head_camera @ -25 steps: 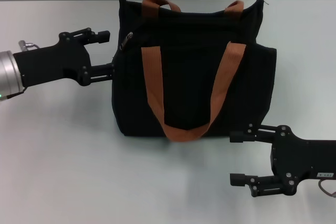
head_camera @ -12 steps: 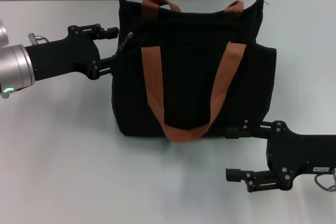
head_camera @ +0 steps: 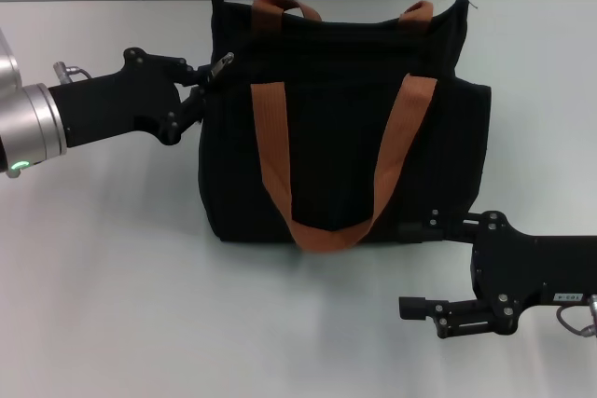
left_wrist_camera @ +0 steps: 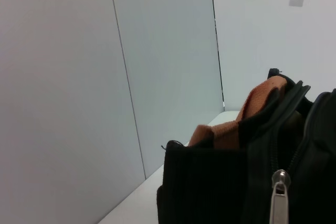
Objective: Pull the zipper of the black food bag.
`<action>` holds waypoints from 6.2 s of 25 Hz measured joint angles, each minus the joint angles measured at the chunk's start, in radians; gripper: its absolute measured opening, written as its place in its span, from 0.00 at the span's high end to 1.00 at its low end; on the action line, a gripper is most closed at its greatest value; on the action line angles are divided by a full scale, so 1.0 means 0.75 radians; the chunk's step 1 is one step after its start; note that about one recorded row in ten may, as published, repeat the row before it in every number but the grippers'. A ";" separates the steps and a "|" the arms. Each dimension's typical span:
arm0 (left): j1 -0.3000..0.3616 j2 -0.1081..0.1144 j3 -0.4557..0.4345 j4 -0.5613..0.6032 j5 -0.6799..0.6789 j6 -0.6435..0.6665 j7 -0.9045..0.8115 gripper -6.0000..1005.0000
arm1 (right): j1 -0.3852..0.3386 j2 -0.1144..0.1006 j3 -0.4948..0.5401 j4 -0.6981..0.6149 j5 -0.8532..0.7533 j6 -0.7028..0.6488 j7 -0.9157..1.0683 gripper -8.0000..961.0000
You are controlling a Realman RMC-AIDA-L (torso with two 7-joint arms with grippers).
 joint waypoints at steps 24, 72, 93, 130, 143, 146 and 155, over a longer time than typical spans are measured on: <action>0.060 -0.004 -0.002 0.037 -0.114 0.115 0.057 0.97 | 0.000 0.000 0.000 0.004 0.027 -0.015 0.000 0.23; 0.069 -0.016 0.005 0.055 -0.197 0.174 0.236 0.97 | 0.404 -0.080 0.071 -0.094 0.244 -0.076 1.223 0.28; 0.064 -0.009 0.000 0.056 -0.197 0.200 0.210 0.97 | 0.628 -0.100 -0.216 -0.196 0.230 0.249 1.551 0.30; 0.070 -0.011 0.000 0.055 -0.197 0.221 0.192 0.96 | 0.708 -0.073 -0.362 -0.179 0.163 0.445 1.609 0.58; 0.068 -0.013 0.000 0.055 -0.199 0.221 0.191 0.96 | 0.725 -0.066 -0.391 -0.176 0.163 0.460 1.610 0.59; 0.068 -0.013 0.001 0.055 -0.199 0.221 0.191 0.96 | 0.727 -0.063 -0.394 -0.176 0.162 0.460 1.610 0.58; 0.067 -0.013 0.007 0.055 -0.210 0.221 0.190 0.96 | 0.729 -0.056 -0.397 -0.176 0.160 0.461 1.610 0.58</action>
